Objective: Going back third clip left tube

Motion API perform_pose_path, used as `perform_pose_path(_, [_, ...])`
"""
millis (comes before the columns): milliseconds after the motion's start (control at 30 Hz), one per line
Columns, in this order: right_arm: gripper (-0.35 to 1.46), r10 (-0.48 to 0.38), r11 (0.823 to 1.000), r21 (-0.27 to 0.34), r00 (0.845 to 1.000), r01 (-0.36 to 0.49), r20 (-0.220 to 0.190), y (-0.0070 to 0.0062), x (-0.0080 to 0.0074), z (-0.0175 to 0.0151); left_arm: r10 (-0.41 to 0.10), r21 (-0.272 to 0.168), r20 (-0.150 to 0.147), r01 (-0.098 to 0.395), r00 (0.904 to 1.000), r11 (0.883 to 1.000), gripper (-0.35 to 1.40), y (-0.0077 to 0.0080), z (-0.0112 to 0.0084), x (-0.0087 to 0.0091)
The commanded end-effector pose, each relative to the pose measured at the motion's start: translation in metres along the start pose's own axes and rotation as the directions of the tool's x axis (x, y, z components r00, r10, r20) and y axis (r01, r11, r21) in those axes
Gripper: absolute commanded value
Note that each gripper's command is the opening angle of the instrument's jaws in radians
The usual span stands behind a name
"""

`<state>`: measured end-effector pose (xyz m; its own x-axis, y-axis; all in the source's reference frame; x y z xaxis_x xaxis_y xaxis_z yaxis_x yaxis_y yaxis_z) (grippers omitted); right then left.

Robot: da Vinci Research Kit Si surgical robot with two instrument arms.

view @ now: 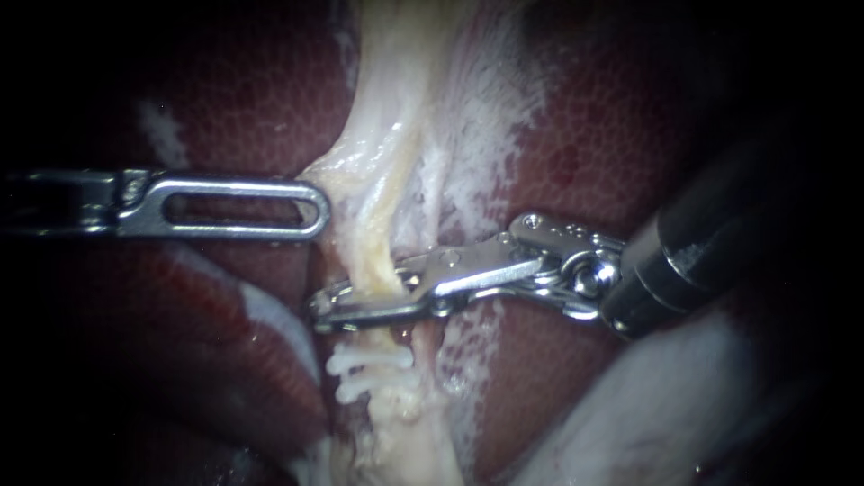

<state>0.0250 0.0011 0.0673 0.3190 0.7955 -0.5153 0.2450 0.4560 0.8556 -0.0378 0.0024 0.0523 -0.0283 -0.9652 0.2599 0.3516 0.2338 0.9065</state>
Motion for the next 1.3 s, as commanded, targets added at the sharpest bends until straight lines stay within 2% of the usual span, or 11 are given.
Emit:
perform_pose_path(33, [-0.35, 0.005, 1.000, 0.001, 1.000, -0.005, -0.001, 0.0000, 0.0001, 0.0000, 0.000, 0.000, 0.000, 0.000, 1.0000, 1.000, -0.35, 0.0000, 0.0000, 0.0000])
perform_pose_path(533, [-0.35, 0.030, 1.000, -0.001, 1.000, -0.030, -0.004, 0.0001, 0.0002, 0.0002, 0.001, 0.000, 0.000, -0.001, 1.0000, 1.000, -0.35, 0.0000, 0.0000, 0.0001])
perform_pose_path(567, [-0.28, 0.030, 1.000, -0.001, 1.000, -0.030, -0.004, 0.0001, 0.0002, 0.0002, 0.001, 0.000, 0.000, -0.001, 1.0000, 1.000, -0.35, 0.0000, 0.0000, 0.0001])
perform_pose_path(600, [-0.09, 0.030, 1.000, -0.002, 1.000, -0.030, -0.001, 0.0001, 0.0002, 0.0003, 0.001, 0.000, 0.000, -0.001, 1.0000, 1.000, -0.35, 0.0000, 0.0000, 0.0001])
perform_pose_path(700, [0.30, -0.060, 0.998, 0.000, 0.998, 0.060, -0.015, 0.0001, 0.0002, 0.0004, 0.001, 0.000, 0.000, -0.001, 1.0000, 1.000, -0.35, 0.0000, 0.0000, 0.0001])
perform_pose_path(733, [0.39, -0.114, 0.993, 0.002, 0.993, 0.114, -0.019, 0.0002, 0.0003, 0.0004, 0.001, 0.000, 0.000, -0.001, 1.0000, 1.000, -0.35, 0.0000, 0.0000, 0.0001])
perform_pose_path(833, [0.51, -0.202, 0.979, 0.000, 0.979, 0.202, -0.030, 0.0004, 0.0004, 0.0008, 0.001, 0.000, 0.000, -0.001, 1.0000, 1.000, -0.35, 0.0000, 0.0000, 0.0001])
perform_pose_path(1067, [0.59, -0.360, 0.932, -0.052, 0.933, 0.358, -0.022, 0.0010, 0.0009, 0.0014, 0.001, 0.000, 0.000, -0.001, 1.0000, 1.000, -0.35, 0.0000, 0.0000, 0.0001])
perform_pose_path(1100, [0.59, -0.387, 0.921, -0.053, 0.922, 0.385, -0.018, 0.0011, 0.0009, 0.0014, 0.001, 0.000, 0.000, -0.001, 1.0000, 1.000, -0.35, 0.0000, 0.0000, 0.0001])
perform_pose_path(1233, [0.60, -0.413, 0.909, -0.058, 0.910, 0.412, -0.014, 0.0014, 0.0008, 0.0009, 0.001, 0.000, 0.000, -0.001, 1.0000, 1.000, -0.35, 0.0000, -0.0001, 0.0001])
perform_pose_path(1300, [0.60, -0.413, 0.909, -0.062, 0.910, 0.412, -0.014, 0.0012, 0.0006, 0.0004, 0.001, 0.000, -0.001, -0.001, 1.0000, 1.000, -0.35, 0.0000, -0.0001, 0.0001])
